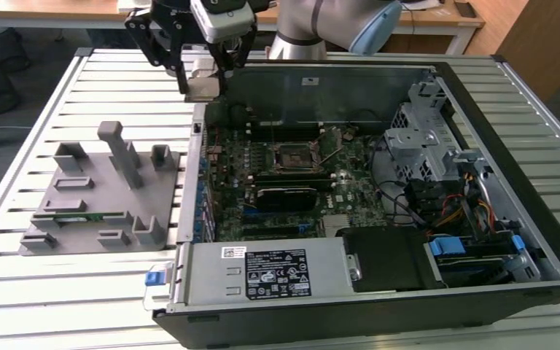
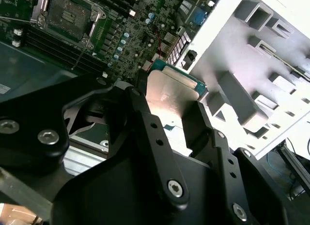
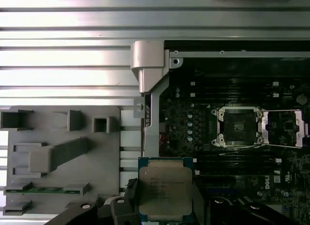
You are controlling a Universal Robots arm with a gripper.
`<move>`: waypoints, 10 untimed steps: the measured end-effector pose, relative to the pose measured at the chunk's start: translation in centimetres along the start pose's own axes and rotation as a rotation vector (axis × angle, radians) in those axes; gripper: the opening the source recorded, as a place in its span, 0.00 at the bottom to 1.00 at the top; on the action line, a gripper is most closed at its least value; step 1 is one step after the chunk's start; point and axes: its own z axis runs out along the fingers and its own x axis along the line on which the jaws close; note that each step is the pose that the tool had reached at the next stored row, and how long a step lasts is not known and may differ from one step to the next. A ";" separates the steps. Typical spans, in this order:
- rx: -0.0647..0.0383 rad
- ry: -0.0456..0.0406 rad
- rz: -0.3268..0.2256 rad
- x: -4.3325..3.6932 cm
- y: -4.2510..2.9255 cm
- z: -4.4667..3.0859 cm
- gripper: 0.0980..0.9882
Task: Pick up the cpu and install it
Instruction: 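Pick up the cpu and move it towards the insertion slot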
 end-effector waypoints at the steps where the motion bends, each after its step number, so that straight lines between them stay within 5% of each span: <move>1: 0.000 0.0000 0.000 -0.11 0.00 0.00 0.49; 10: 0.000 0.0000 0.000 -1.06 0.01 -0.01 0.49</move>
